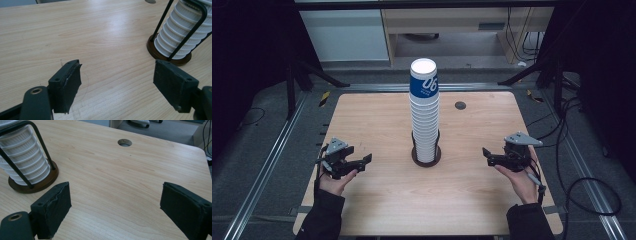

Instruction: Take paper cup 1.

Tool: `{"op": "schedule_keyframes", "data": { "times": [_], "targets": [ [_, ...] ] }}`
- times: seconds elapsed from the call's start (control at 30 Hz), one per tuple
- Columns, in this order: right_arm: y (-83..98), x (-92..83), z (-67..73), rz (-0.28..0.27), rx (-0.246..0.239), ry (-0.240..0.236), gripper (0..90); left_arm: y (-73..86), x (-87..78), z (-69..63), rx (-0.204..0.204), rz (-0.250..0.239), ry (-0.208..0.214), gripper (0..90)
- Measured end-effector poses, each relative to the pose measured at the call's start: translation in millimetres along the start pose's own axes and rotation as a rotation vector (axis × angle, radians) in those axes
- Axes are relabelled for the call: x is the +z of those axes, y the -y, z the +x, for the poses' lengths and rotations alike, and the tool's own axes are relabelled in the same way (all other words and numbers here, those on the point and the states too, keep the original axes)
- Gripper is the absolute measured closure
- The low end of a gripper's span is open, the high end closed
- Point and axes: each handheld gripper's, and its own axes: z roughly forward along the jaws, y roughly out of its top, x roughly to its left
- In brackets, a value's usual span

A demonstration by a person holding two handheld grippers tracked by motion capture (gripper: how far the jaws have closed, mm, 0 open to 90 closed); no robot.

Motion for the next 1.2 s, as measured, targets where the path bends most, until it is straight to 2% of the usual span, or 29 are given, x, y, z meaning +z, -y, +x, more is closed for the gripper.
{"op": "schedule_keyframes", "data": {
  "times": [0.13, 0.37, 0.53, 0.6, 0.77, 1.03, 1.2],
  "targets": [
    [-0.3, -2.4, -1.5, -0.008, 0.010, 0.024, 12.3, 0.4, 0.9, -0.6, 0.000, 0.007, 0.010, 21.7],
    [-4.4, -6.8, -1.2, -0.028, 0.011, 0.025, 15.2, 1.3, 1.8, 0.0, 0.001, 0.013, 0.019, 22.1],
    [-9.6, -11.1, 0.8, -0.049, 0.028, -0.003, 18.1, 3.1, 4.4, 0.3, -0.003, 0.019, 0.025, 22.1],
    [-16.1, -14.4, 3.8, -0.064, 0.011, -0.017, 18.2, 3.5, 5.8, -0.3, -0.003, 0.027, 0.024, 22.0],
    [-25.0, -18.5, 6.1, -0.084, 0.004, -0.025, 17.0, 3.8, 7.6, -1.4, -0.002, 0.033, 0.032, 22.0],
    [-46.8, -22.5, 20.9, -0.141, -0.040, -0.072, 14.6, 4.7, 8.3, -1.5, 0.000, 0.028, 0.030, 21.0],
    [-60.5, -23.9, 28.8, -0.172, -0.042, -0.097, 13.4, 4.9, 9.0, -1.5, 0.001, 0.032, 0.033, 20.7]
  ]
}}
